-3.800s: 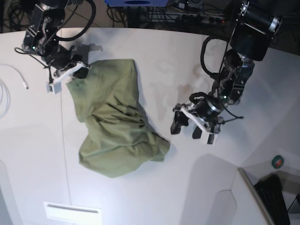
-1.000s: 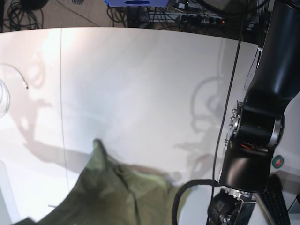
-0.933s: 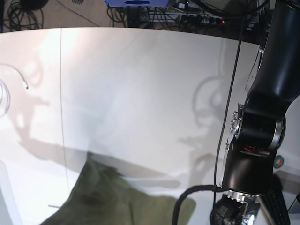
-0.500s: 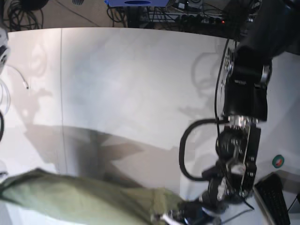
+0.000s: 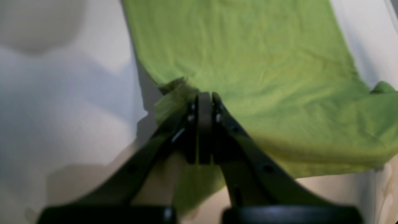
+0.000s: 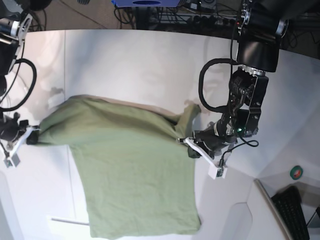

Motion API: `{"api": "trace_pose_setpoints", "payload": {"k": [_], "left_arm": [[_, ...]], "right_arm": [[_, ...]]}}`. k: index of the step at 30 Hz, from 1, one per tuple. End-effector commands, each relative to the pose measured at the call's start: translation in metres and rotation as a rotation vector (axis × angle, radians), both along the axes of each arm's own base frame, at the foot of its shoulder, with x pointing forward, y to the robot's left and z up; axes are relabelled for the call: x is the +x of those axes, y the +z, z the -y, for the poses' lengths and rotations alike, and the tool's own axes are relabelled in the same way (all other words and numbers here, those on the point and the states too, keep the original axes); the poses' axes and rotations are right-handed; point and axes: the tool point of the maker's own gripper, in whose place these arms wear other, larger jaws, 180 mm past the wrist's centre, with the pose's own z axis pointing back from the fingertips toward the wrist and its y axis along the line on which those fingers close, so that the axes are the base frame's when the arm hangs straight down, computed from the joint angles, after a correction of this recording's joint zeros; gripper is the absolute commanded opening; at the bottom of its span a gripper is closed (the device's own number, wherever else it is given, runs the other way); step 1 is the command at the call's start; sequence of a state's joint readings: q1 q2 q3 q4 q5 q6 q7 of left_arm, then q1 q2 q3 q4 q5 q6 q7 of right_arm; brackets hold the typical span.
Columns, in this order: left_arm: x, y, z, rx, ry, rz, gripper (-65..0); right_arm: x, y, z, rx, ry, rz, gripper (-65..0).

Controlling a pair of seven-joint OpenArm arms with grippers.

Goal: Layout the t-shirt on the table in an organized manner, then fold the t-shirt properly
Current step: 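Lift the t-shirt with both grippers and spread it flat, then lower the t-shirt onto the table and drag it with both grippers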

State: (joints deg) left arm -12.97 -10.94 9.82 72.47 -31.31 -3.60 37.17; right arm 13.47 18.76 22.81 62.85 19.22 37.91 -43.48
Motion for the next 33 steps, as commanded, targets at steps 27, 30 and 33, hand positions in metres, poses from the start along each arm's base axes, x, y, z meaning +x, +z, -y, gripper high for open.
{"api": "trace_pose_setpoints", "payload": {"k": [27, 30, 33], "left_arm": [[0.022, 0.042, 0.031, 0.137, -0.137, 0.171, -13.2], [0.047, 0.055, 0.029, 0.150, -0.125, 0.195, -31.3], [0.083, 0.059, 0.029, 0.138, -0.082, 0.228, -62.9]], "right_arm": [[0.013, 0.062, -0.010, -0.128, -0.050, 0.107, -38.6], [-0.006, 0.047, -0.052, -0.059, -0.023, 0.099, -56.1], [-0.012, 0.034, -0.081, 0.011, -0.018, 0.080, -65.0]]}}
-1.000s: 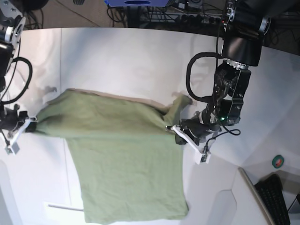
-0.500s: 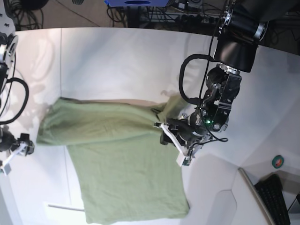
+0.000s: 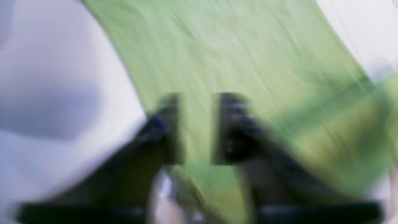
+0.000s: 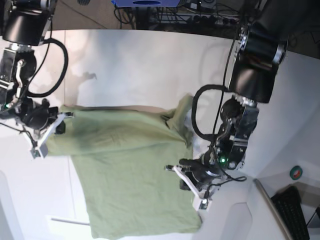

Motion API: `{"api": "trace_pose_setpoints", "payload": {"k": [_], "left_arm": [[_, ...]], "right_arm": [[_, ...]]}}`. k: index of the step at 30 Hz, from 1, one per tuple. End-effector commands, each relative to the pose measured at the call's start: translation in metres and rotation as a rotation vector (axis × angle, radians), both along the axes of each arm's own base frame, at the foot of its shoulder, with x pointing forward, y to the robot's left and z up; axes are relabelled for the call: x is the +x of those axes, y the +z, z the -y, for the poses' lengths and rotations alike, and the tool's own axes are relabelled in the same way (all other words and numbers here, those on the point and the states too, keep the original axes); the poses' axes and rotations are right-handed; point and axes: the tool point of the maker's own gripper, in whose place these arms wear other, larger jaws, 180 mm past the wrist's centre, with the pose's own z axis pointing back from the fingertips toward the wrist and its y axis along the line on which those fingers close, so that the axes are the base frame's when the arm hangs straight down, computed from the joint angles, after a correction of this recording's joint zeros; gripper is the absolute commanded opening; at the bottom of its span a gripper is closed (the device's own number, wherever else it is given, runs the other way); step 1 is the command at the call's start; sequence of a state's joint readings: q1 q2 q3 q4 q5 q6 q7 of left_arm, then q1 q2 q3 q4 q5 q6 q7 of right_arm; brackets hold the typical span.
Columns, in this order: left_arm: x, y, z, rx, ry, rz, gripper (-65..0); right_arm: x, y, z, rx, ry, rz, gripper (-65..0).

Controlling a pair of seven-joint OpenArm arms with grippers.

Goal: Layout the t-shirt on the table in an organized manner, then fold the t-shirt properly
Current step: 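Lower the t-shirt onto the table and drag it with both grippers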

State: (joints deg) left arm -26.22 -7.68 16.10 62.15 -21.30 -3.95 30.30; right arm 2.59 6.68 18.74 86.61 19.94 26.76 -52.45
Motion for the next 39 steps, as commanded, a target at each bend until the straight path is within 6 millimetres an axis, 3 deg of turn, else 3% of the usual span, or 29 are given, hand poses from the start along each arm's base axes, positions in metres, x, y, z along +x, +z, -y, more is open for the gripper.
{"api": "trace_pose_setpoints", "payload": {"k": [1, 4, 7, 13, 20, 21, 27, 33, 36, 39], "left_arm": [[0.020, 0.015, 0.002, -0.024, 0.013, 0.052, -65.0], [0.043, -0.002, 0.006, 0.005, 0.023, 0.062, -65.0], [0.048, -0.019, 0.020, 0.090, -0.052, 0.122, -65.0], [0.029, -0.055, 0.042, 0.161, -0.137, 0.148, -65.0], [-0.006, -0.096, 0.034, 0.179, -0.140, 0.057, -65.0], [-0.007, -0.098, 0.024, 0.190, -0.132, 0.051, -65.0], [-0.041, -0.133, -0.001, 0.219, -0.119, -0.027, -65.0], [-0.087, -0.162, 0.003, 0.189, -0.136, -0.088, -65.0], [-0.107, -0.160, 0.033, 0.135, -0.185, -0.111, -65.0], [-0.114, -0.130, 0.079, 0.058, -0.252, -0.080, -65.0]], "right_arm": [[0.017, 0.019, 0.003, 0.004, -0.015, 0.079, -65.0], [0.015, 0.014, -0.018, 0.050, -0.013, 0.071, -65.0], [0.013, 0.004, -0.034, 0.090, -0.006, 0.042, -65.0], [0.013, -0.026, -0.080, 0.140, 0.095, -0.007, -65.0], [0.006, -0.065, -0.089, 0.193, 0.078, -0.107, -65.0], [0.002, -0.072, -0.088, 0.197, 0.070, -0.124, -65.0], [-0.030, -0.105, -0.039, 0.127, 0.033, -0.230, -65.0], [-0.041, -0.101, 0.030, -0.004, 0.010, -0.247, -65.0], [-0.037, -0.093, 0.060, -0.059, -0.003, -0.239, -65.0], [-0.023, -0.071, 0.073, -0.111, 0.013, -0.199, -65.0]]}}
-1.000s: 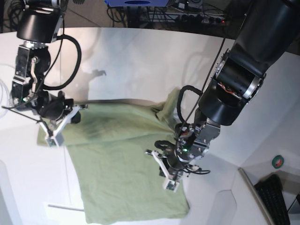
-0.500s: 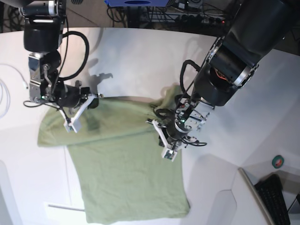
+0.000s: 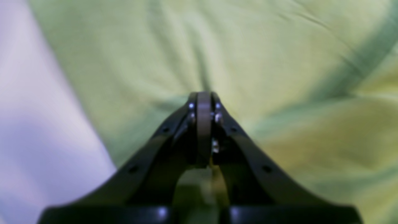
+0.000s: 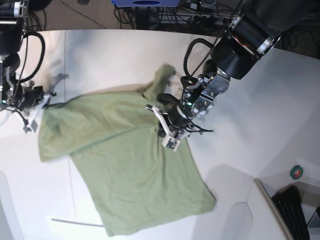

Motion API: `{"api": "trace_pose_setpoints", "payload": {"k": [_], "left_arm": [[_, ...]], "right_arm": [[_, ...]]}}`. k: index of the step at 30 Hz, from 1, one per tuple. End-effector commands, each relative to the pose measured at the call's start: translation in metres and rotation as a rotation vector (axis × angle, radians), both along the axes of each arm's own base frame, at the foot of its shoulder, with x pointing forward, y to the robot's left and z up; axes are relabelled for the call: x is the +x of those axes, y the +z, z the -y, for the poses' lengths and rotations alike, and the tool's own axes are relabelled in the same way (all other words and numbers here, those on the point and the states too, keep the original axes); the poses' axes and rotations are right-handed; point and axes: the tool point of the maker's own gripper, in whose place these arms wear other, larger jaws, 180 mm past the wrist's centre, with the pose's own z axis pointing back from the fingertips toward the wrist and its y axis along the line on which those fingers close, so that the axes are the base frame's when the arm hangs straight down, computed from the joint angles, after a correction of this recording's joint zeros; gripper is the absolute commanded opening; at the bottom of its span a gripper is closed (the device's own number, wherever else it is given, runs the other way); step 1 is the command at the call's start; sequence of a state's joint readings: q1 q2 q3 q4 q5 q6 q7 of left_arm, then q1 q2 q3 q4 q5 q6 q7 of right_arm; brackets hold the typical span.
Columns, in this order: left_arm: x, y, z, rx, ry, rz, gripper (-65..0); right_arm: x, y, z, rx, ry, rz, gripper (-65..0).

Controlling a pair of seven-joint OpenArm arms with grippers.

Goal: Layout the t-shirt on the table in an organized manner, then fold the t-shirt properly
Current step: 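Lower the t-shirt onto the table and drag it with both grippers, then pull the t-shirt edges apart with both grippers to stretch it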

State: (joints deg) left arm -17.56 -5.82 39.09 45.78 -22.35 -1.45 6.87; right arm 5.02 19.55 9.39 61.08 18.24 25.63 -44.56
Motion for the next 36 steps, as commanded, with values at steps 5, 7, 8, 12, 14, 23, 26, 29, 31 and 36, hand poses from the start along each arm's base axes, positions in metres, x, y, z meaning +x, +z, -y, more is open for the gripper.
{"api": "trace_pose_setpoints", "payload": {"k": [5, 7, 8, 12, 14, 23, 26, 29, 31, 36], "left_arm": [[0.017, 0.070, 0.035, -0.109, 0.024, 0.065, -65.0], [0.028, 0.088, 0.029, -0.128, 0.054, 0.083, -65.0], [0.036, 0.093, 0.023, -0.132, 0.073, 0.094, -65.0], [0.074, 0.093, -0.012, -0.090, 0.162, 0.101, -65.0], [0.090, 0.086, -0.030, -0.035, 0.188, 0.109, -65.0], [0.107, 0.036, -0.073, 0.208, 0.162, 0.168, -65.0], [0.089, 0.018, -0.074, 0.222, 0.153, 0.127, -65.0], [0.069, 0.001, -0.077, 0.224, 0.155, 0.089, -65.0], [0.050, -0.012, -0.100, 0.252, 0.167, 0.059, -65.0], [0.007, -0.020, -0.115, 0.280, 0.148, -0.006, -65.0]], "right_arm": [[0.035, 0.072, -0.027, -0.032, 0.116, 0.197, -65.0], [0.036, 0.087, -0.047, -0.022, 0.146, 0.248, -65.0], [0.035, 0.092, -0.053, -0.019, 0.155, 0.260, -65.0], [0.030, 0.082, -0.078, 0.044, 0.145, 0.244, -65.0], [0.025, 0.071, -0.086, 0.070, 0.140, 0.212, -65.0], [0.010, 0.054, -0.093, 0.096, 0.131, 0.160, -65.0], [0.001, 0.039, -0.087, 0.101, 0.108, 0.105, -65.0], [-0.009, 0.017, -0.079, 0.111, 0.083, 0.045, -65.0], [-0.015, 0.002, -0.075, 0.128, 0.055, 0.026, -65.0], [-0.017, -0.024, -0.070, 0.159, -0.002, -0.019, -65.0]]}}
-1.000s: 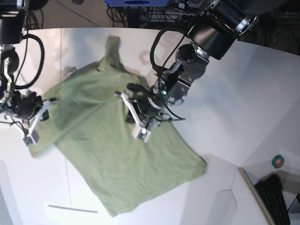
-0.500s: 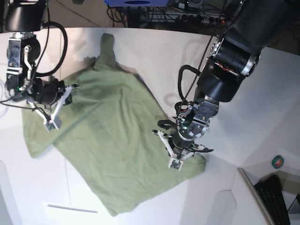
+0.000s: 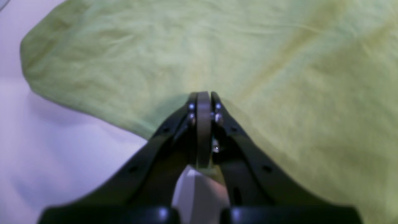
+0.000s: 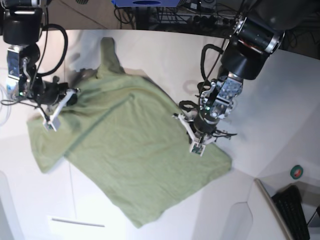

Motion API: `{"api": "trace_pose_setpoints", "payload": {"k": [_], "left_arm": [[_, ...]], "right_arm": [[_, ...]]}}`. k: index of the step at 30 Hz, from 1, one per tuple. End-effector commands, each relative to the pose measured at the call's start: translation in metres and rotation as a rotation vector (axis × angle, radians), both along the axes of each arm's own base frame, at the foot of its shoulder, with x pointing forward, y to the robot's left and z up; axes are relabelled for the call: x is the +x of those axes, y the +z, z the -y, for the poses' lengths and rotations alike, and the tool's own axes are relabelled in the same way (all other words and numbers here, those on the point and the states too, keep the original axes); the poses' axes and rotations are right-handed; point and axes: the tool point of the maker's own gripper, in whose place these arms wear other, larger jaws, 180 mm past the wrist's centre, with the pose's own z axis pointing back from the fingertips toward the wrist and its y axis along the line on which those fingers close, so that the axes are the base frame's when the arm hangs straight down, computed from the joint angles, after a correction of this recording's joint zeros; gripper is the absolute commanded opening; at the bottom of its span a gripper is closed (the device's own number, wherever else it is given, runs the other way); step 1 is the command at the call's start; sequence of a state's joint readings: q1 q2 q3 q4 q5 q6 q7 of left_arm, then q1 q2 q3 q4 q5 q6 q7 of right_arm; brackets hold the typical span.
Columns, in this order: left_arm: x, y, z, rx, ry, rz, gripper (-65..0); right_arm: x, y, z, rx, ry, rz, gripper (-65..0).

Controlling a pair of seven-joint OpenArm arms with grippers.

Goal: Layout the t-shirt on the table in an organized manner, then fold the t-shirt properly
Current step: 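Pull the t-shirt edges apart with both grippers to stretch it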

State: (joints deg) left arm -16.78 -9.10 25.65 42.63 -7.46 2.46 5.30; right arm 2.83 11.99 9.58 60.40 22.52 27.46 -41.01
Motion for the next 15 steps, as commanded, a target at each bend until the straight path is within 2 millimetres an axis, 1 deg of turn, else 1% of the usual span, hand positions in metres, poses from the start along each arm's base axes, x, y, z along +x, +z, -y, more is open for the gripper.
{"api": "trace_pose_setpoints", "payload": {"k": [1, 4, 5, 6, 8, 10, 12, 13, 15], "left_arm": [[-0.023, -0.013, -0.007, 0.027, 0.005, -0.098, -65.0], [-0.046, 0.004, -0.001, -0.030, 0.036, -0.096, -65.0], [-0.048, 0.015, 0.000, -0.050, 0.051, -0.081, -65.0], [-0.050, 0.025, 0.001, -0.065, 0.061, -0.067, -65.0], [-0.048, 0.045, 0.003, -0.090, 0.075, -0.030, -65.0], [-0.044, 0.065, 0.002, -0.108, 0.086, 0.009, -65.0], [-0.038, 0.079, -0.004, -0.121, 0.110, 0.032, -65.0], [-0.036, 0.084, -0.011, -0.122, 0.132, 0.042, -65.0], [-0.036, 0.086, -0.031, -0.120, 0.189, 0.053, -65.0]], "right_arm": [[-0.006, -0.009, 0.016, -0.076, 0.010, -0.059, -65.0], [0.014, -0.011, 0.026, -0.143, 0.031, -0.061, -65.0], [0.024, -0.008, 0.026, -0.166, 0.043, -0.044, -65.0], [0.034, -0.005, 0.024, -0.188, 0.058, -0.025, -65.0], [0.048, 0.003, 0.028, -0.249, 0.088, 0.005, -65.0], [0.061, 0.021, 0.036, -0.315, 0.112, 0.056, -65.0], [0.060, 0.039, 0.039, -0.361, 0.127, 0.105, -65.0], [0.060, 0.053, 0.039, -0.382, 0.131, 0.148, -65.0], [0.047, 0.070, 0.043, -0.395, 0.102, 0.199, -65.0]]}}
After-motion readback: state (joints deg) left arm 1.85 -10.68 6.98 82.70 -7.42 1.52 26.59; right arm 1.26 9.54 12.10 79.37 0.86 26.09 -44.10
